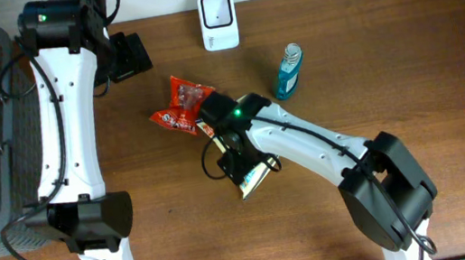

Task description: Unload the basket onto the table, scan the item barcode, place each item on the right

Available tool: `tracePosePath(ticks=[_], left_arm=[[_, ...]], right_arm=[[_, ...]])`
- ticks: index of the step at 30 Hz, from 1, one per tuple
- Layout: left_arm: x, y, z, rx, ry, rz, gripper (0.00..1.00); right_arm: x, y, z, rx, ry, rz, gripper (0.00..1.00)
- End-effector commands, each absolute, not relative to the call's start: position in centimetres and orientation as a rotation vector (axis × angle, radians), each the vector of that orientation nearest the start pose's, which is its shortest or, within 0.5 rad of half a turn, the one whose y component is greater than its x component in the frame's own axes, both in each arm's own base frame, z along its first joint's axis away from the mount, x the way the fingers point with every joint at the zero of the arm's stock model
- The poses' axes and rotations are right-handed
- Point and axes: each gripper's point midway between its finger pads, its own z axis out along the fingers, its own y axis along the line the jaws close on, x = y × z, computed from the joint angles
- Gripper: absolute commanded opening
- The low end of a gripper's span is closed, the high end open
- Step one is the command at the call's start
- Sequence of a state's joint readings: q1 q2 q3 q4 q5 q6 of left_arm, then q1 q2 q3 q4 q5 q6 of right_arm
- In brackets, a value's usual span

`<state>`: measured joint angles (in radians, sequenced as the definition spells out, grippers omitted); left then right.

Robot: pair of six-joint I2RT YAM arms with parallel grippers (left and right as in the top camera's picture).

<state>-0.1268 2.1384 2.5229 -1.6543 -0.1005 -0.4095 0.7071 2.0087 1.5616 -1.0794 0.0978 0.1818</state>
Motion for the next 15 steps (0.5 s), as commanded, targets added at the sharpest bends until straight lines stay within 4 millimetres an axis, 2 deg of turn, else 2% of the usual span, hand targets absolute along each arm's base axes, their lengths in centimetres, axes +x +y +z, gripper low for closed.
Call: tracePosePath(ticks=[1,3,5,7,8,10,11,15], left_arm=[[43.5,-4.0,25.6,-0.427,2.782,0.006,0.99],[43.5,-4.0,25.6,-0.426,2.782,0.005,0.99],[43.5,-4.0,25.6,-0.427,2.782,0.006,0.99],[43.5,-4.0,25.6,-0.427,2.782,0.006,0.99],[43.5,-4.0,25.6,-0.427,2.782,0.006,0.99],[43.5,-4.0,25.6,-0.427,2.782,0.006,0.99],[43.5,-4.0,25.6,-0.427,2.782,0.006,0.99],[43.5,-4.0,25.6,-0.426,2.782,0.006,0.99]], right_arm=[[34.3,26.1,11.2,-0.681,2.811,-0.06,0.99],[36.1,26.8,14.0,-0.637,2.743,-0.022,0.98],[38.3,26.5,16.8,-0.569,2.67,-0.016,0.99],[41.4,23.8,19.5,-0.459,2.582,-0.132,0.98],[42.3,22.9,20.1,-0.508,2.55,-0.176,0.98],[42.4,22.8,19.5,-0.887,2.501,-0.155,0.98],[42.3,22.4,18.9,-1.01,2.491,-0.143,0.98],[43.9,19.4,18.7,-0.95,2.518,-0.183,0.98]])
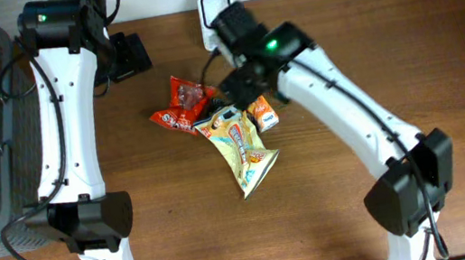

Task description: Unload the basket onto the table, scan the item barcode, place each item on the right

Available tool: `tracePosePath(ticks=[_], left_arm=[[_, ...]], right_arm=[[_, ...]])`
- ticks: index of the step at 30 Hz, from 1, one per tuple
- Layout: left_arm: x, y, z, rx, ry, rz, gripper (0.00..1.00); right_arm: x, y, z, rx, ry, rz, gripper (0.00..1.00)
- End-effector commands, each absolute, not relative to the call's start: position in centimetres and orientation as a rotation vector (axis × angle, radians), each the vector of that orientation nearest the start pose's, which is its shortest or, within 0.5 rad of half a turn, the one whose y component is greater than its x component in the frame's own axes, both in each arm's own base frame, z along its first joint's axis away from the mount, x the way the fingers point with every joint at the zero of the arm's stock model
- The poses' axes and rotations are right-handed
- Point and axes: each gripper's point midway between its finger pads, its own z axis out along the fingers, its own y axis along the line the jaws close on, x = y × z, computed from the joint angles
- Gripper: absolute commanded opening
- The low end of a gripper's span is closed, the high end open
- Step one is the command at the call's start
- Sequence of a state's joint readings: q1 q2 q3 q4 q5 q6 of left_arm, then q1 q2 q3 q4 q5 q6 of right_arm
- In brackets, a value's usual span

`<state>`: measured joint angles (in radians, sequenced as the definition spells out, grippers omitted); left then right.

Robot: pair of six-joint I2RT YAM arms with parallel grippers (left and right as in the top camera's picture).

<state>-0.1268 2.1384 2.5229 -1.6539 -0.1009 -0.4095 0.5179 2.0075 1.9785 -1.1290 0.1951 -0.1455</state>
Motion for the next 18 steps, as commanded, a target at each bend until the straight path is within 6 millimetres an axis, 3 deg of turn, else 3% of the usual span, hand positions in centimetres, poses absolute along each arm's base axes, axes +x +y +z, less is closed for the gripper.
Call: tracePosePath(ticks=[1,3,5,9,10,11,16,18], left_arm=[[43.5,-4.0,25.6,-0.426,2.782,0.006,0.99],[43.5,-4.0,25.6,-0.428,2.781,0.006,0.99],[43.5,-3.9,25.6,-0.431,2.781,0.007,0.99],[43.5,-3.9,25.6,-0.431,2.781,0.007,0.99],[43.5,-3.9,25.6,-0.43,2.781,0.007,0.99],[43.5,-3.9,25.6,-0.43,2.781,0.006,0.99],[43.5,-3.9,25.6,-0.43,2.781,0.006,0.99],[43.5,-3.9,25.6,-0.431,2.781,0.007,0.99]], right_arm=[[44.9,18.0,19.1,-0.902,2.507,-0.243,0.98],[47.4,15.1,20.3,-0.794,2.458,-0.383,0.99],[48.8,14.3,20.7,-0.812,2.419,-0.337,0.98],[49.8,13.5,20.6,-0.846,2.398,-0.171,1.0],[50.1,12.6,20.7,-0.824,2.403,-0.165,0.85],[50.3,11.9,20.6,-0.807,2.41,-0.137,0.79],[50.0,11.7,20.1,-0.797,2.42,0.122,0.84],[50.1,11.7,19.8,-0.801,2.424,0.129,0.84]])
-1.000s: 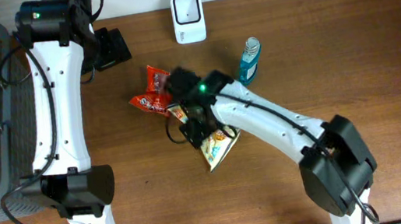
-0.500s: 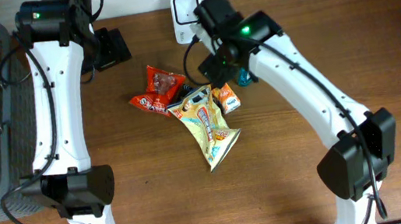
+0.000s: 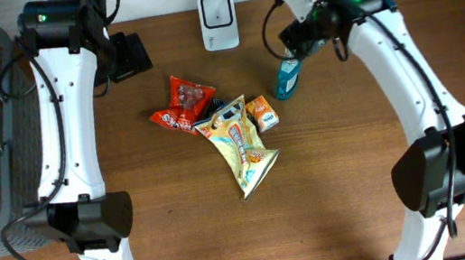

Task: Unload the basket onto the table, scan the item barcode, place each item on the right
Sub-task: 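Move the right gripper to the Listerine bottle and grasp its cap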

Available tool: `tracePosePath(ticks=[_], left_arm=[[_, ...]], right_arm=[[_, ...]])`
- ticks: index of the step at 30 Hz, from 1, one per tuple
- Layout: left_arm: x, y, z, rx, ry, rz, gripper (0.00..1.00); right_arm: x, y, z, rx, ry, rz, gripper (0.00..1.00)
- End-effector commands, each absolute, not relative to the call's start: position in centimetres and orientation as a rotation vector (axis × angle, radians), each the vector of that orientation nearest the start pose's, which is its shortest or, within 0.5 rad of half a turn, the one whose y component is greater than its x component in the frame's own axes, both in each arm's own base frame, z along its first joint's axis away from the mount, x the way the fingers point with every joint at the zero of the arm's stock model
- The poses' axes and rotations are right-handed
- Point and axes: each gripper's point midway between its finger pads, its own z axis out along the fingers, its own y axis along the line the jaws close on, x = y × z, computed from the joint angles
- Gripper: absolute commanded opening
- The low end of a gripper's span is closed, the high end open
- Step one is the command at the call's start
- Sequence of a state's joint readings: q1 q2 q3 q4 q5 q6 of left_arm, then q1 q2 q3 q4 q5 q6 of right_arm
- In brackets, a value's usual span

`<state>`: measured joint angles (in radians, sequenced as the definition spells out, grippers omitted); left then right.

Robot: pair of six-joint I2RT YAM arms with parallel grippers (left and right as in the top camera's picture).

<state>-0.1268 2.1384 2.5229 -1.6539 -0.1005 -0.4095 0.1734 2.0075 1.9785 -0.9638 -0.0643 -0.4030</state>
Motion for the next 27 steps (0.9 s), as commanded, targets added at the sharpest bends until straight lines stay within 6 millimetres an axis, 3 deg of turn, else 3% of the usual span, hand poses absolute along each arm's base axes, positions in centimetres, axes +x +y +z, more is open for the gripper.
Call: tracePosePath(ticks=[1,6,11,13,17,27], left_arm=[[43.5,-3.9,25.6,-0.43,2.781,0.007,0.99],[43.5,-4.0,25.6,-0.428,2.782,0.006,0.99],[43.5,-4.0,25.6,-0.428,2.781,0.006,0.99],[43.5,-4.0,25.6,-0.428,2.781,0.006,0.99],[43.5,-4.0,25.6,-0.428,2.781,0.006,0.99],[43.5,-4.0,25.6,-0.428,2.781,0.005,0.99]], right_arm=[[50.1,11.7,19.6,-0.802,2.427,0.131,0.84],[49.2,12.6,17.3,-0.93,2.455,0.19,0.84],[48.8,11.8,15.4,-0.93,2.527,0.177,0.83],[48.8,11.8,15.4,-0.93,2.526,0.178,0.78],[48.7,11.8,15.4,-0.926,2.528,0.178,0.53],[48.9,9.9,15.1,-0.649,2.652,0.088,0.32]])
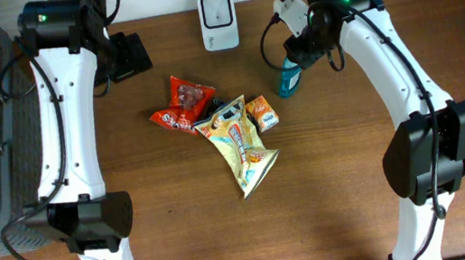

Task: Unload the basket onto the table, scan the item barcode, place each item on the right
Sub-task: 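Move the right gripper to the Listerine bottle and grasp its cap, then lift the Listerine bottle with the right gripper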

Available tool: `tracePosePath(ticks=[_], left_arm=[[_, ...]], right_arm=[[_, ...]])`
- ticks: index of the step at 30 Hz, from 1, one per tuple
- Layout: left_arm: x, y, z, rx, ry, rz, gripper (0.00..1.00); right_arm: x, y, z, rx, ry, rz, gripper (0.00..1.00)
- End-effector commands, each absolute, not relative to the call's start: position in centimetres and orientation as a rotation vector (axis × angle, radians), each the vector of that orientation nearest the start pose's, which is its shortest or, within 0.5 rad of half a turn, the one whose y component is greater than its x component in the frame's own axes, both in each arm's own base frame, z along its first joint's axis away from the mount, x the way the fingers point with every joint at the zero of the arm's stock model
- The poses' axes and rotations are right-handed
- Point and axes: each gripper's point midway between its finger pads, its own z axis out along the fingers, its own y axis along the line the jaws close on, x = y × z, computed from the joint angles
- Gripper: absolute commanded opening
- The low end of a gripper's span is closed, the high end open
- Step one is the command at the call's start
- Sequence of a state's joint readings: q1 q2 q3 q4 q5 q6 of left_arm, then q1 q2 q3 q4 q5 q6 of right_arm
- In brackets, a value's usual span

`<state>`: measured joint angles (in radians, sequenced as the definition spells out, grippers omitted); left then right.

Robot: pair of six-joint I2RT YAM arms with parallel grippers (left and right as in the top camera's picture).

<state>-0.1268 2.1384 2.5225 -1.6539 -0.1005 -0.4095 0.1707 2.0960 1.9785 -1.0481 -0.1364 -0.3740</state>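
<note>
The white barcode scanner (216, 9) stands at the table's back edge. A teal bottle (288, 79) stands to its right. My right gripper (296, 51) hangs right over the bottle's top and hides the cap; its fingers look open around it. In the middle lie a red snack pack (181, 103), a yellow chip bag (241, 147) and a small orange packet (263, 114). My left gripper (127, 55) rests at the back left, away from all items; its jaws cannot be made out.
A dark mesh basket fills the left edge of the table. The left arm runs along the basket's right side. Bare wood lies in front of the pile and to the right of the bottle.
My right gripper has shifted slightly left and down onto the top of the teal bottle. The bottle, the pile and the left arm have not moved.
My right gripper was first low over the yellow chip bag in the pile. It then stood over the pile near the orange packet, below the scanner. Later it was at the back right above the teal bottle, and now it covers the bottle's top.
</note>
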Motion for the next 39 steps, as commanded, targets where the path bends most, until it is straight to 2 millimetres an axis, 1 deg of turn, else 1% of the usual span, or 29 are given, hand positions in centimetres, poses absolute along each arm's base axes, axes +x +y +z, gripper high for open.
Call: tracePosePath(ticks=[1,4,7,9,12,15,18,21,31,34,37,39], left_arm=[[43.5,-4.0,25.6,-0.428,2.782,0.006,0.99],[43.5,-4.0,25.6,-0.428,2.782,0.006,0.99],[43.5,-4.0,25.6,-0.428,2.782,0.006,0.99],[43.5,-4.0,25.6,-0.428,2.782,0.006,0.99],[43.5,-4.0,25.6,-0.428,2.781,0.006,0.99],[43.5,-4.0,25.6,-0.428,2.782,0.006,0.99],[43.5,-4.0,25.6,-0.428,2.782,0.006,0.99],[43.5,-4.0,25.6,-0.428,2.782,0.006,0.99],[43.5,-4.1,25.6,-0.423,2.782,0.006,0.99],[43.5,-4.1,25.6,-0.424,2.782,0.006,0.99],[43.5,-4.1,25.6,-0.425,2.782,0.006,0.99],[43.5,-4.1,25.6,-0.425,2.782,0.005,0.99]], right_arm=[[48.8,9.9,15.1,-0.629,2.66,0.092,0.32],[48.4,9.8,15.0,-0.601,2.684,0.097,0.32],[48.2,8.9,15.5,-0.447,2.722,0.058,0.31],[47.8,8.4,16.1,-0.318,2.746,0.043,0.3],[46.7,8.2,16.8,-0.134,2.801,0.074,0.29],[45.5,8.0,16.6,-0.082,2.851,0.075,0.29],[43.7,7.7,16.0,-0.084,2.929,0.06,0.3],[42.6,7.5,15.3,-0.085,2.982,0.049,0.29],[38.3,6.8,10.2,-0.089,3.179,0.014,0.29],[37.5,6.7,8.7,-0.09,3.208,0.008,0.29],[37.7,6.7,7.9,-0.09,3.201,0.009,0.29],[37.9,6.8,7.7,-0.09,3.191,0.011,0.3]])
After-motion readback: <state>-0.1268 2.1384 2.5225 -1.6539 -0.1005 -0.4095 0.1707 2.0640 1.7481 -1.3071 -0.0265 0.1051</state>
